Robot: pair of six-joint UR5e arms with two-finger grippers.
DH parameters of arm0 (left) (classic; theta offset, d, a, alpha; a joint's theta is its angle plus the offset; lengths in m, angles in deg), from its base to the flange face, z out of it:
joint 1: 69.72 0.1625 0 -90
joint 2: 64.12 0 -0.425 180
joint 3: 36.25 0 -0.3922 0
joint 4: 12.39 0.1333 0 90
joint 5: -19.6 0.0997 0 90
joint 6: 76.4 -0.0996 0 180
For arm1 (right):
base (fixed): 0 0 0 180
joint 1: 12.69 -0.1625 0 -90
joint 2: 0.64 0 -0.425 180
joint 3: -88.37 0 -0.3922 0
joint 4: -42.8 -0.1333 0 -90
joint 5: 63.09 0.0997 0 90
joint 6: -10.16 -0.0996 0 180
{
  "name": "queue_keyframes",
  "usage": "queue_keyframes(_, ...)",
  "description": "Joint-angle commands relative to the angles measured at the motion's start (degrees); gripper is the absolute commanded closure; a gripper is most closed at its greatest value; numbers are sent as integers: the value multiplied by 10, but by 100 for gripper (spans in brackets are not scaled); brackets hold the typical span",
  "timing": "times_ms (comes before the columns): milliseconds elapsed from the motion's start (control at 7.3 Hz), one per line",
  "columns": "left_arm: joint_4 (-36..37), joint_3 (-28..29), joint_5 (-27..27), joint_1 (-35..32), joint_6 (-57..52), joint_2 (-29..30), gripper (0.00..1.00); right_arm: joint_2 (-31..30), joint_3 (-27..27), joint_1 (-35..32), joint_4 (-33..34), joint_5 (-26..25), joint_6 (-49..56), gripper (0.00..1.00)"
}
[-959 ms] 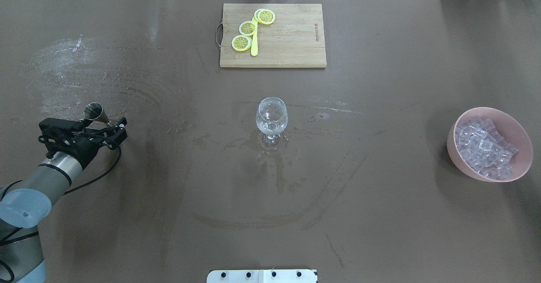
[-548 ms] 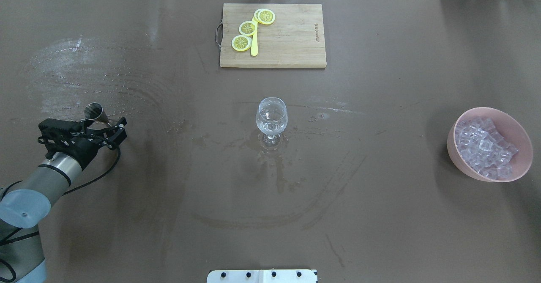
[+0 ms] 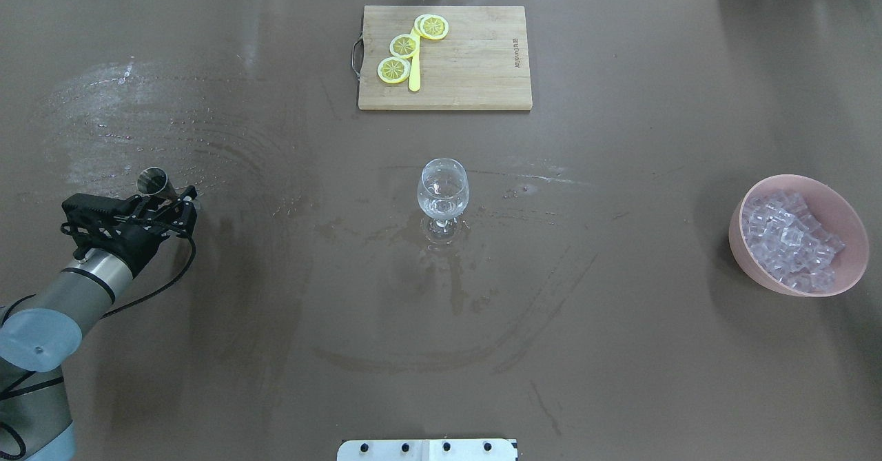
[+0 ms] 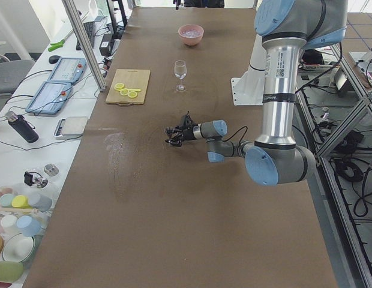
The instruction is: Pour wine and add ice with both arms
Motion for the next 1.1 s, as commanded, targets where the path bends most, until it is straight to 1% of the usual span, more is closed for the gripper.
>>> queue_keyframes(0, -1, 0, 0, 0, 0, 0, 68, 0, -1, 0, 0, 0, 0, 0)
queue_keyframes(137, -1, 0, 0, 0, 0, -1, 70, 0, -1, 0, 0, 0, 0, 0)
queue_keyframes(274, -9, 1, 0, 0, 0, -1, 78, 0, -2, 0, 0, 0, 0, 0)
queue_keyframes(548, -45, 9, -1, 0, -4, -1, 100, 0, -2, 0, 0, 0, 0, 0)
queue_keyframes(822, -47, -4, -12, 0, -8, 5, 100, 1, -1, 0, 0, 0, 0, 0)
queue_keyframes(959, -48, -8, -27, -1, -44, 8, 100, 1, 0, 0, 0, 0, 0, 0)
